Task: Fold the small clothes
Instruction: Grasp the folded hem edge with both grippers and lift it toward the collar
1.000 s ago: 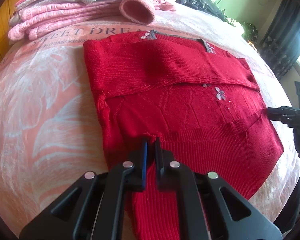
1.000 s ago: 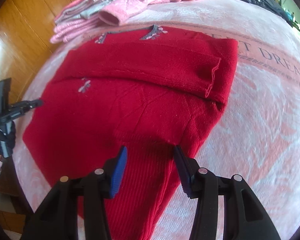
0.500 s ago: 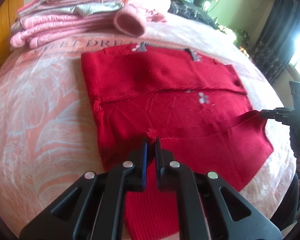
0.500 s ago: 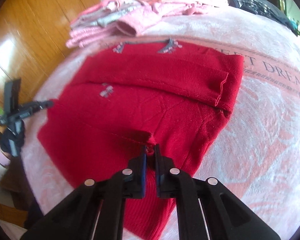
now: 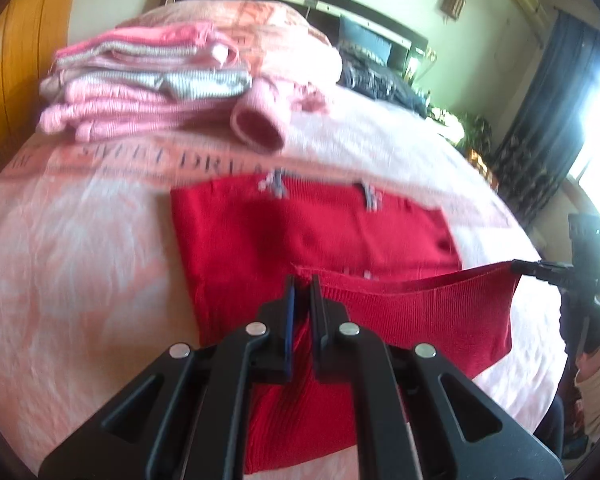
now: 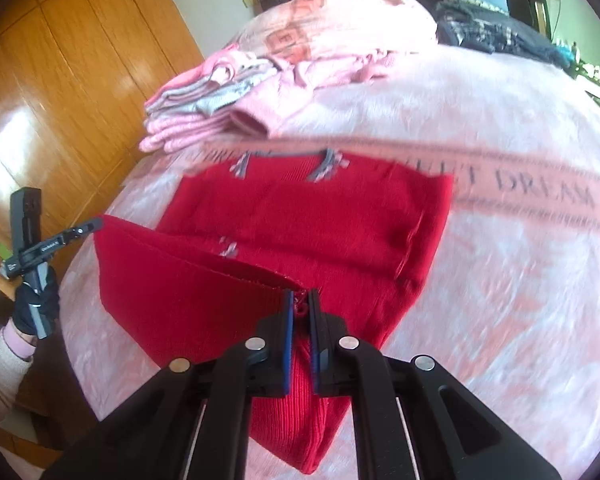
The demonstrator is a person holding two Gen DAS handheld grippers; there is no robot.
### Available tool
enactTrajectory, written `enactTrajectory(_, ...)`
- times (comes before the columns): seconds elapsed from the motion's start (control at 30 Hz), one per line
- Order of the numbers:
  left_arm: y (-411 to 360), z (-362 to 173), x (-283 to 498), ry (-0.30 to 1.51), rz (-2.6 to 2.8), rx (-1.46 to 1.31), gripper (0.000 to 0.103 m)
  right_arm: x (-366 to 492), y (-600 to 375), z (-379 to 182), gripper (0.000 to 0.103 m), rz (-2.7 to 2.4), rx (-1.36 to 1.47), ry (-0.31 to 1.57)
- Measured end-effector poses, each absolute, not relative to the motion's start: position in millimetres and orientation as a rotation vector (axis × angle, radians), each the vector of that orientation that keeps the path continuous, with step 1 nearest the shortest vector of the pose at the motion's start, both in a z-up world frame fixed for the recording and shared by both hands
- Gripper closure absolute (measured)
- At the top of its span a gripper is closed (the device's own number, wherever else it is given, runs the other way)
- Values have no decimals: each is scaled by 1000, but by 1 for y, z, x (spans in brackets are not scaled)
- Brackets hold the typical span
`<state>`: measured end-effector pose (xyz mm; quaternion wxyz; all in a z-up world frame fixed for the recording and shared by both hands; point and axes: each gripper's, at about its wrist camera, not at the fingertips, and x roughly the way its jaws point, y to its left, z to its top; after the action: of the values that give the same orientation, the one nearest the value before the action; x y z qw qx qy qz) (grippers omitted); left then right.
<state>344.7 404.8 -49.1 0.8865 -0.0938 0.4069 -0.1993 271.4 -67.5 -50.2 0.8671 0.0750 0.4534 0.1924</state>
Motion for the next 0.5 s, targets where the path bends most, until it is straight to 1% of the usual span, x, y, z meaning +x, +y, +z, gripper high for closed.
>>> enactTrajectory(0.1,399,-28,382,807,-402,-193,98,297,-70,-28,97,374,144,917)
enactTrajectory(0.27,390,-11,445,767,-372,-219,98,358,-70,-6,97,307,120,892)
enactTrajectory(0.37,385,-18,489,772,-324,-228,98,399,-69,-5,97,260,109,895)
enactTrajectory(0.5,380,-55,538,850,-255,-229,98,450,-66,-28,97,219,116,952)
